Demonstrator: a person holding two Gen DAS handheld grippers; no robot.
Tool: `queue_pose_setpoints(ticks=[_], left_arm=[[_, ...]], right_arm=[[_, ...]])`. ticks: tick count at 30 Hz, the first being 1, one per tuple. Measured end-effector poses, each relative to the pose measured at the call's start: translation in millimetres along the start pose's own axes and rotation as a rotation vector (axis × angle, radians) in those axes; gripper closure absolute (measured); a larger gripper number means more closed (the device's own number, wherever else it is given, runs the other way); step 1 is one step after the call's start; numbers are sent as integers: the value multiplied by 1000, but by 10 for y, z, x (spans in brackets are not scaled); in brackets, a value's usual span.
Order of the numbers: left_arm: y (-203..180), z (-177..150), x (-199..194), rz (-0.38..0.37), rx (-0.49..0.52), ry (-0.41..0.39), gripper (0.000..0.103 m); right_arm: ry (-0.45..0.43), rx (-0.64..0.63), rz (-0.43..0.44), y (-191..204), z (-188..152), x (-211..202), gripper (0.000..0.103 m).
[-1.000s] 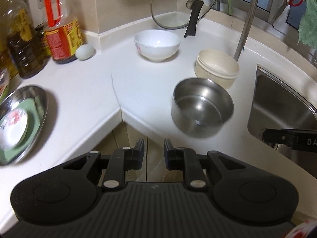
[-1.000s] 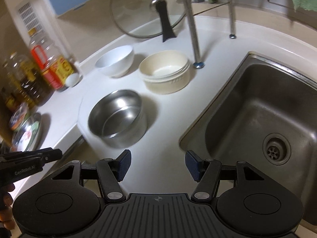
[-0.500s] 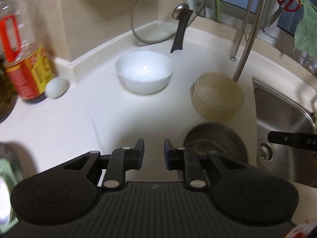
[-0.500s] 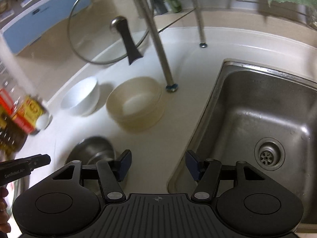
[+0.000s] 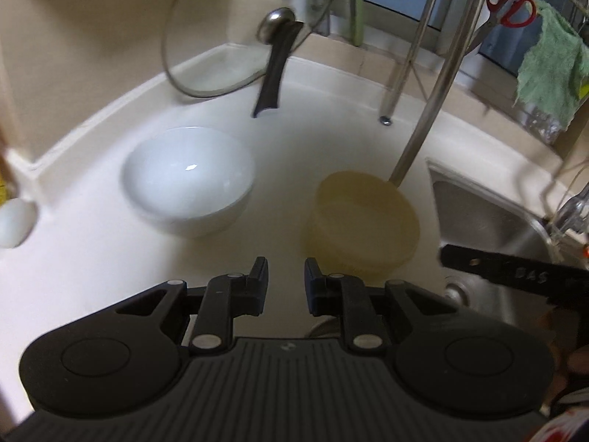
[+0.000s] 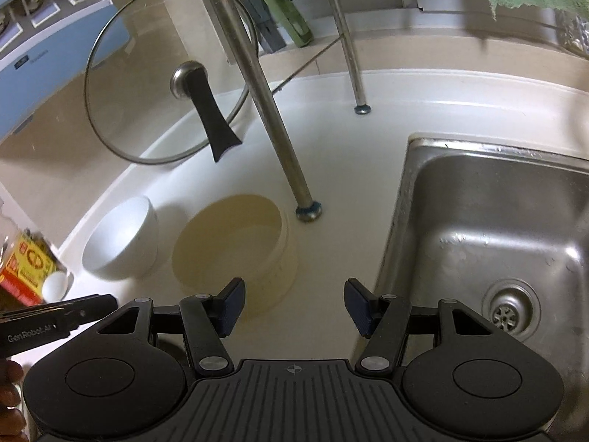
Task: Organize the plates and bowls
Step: 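Lower both grippers onto the cream bowl rim and close them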
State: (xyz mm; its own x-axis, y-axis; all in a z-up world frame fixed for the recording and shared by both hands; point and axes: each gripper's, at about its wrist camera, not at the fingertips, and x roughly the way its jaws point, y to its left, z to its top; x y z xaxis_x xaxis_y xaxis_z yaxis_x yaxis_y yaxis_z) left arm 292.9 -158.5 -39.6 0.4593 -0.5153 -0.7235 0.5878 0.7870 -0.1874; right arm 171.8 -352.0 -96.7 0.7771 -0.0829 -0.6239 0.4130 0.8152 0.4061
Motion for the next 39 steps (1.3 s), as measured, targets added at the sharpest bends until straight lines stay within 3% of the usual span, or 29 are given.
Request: queue_pose_setpoints(ticks=[5, 11, 13, 26, 29, 39], left_arm=[[-105, 128, 227, -63, -26, 27, 85], [-181, 237, 450, -51, -15, 38, 83], [-193, 251, 513, -41, -14, 47, 81], [-262, 310, 783, -10, -4, 84, 82], [-265, 306, 799, -14, -9, 86, 86], [-315, 294, 725, 6, 6, 61, 87]], right_arm=[[-23, 5, -2, 27, 100, 137, 43], [-32, 5, -1, 53, 176, 292, 46], [-27, 0, -5, 59, 193, 354, 54], [4, -3, -6, 31, 204, 590, 82], [4, -10, -2, 39, 206, 588, 88], [0, -43, -9, 105, 264, 528, 90]])
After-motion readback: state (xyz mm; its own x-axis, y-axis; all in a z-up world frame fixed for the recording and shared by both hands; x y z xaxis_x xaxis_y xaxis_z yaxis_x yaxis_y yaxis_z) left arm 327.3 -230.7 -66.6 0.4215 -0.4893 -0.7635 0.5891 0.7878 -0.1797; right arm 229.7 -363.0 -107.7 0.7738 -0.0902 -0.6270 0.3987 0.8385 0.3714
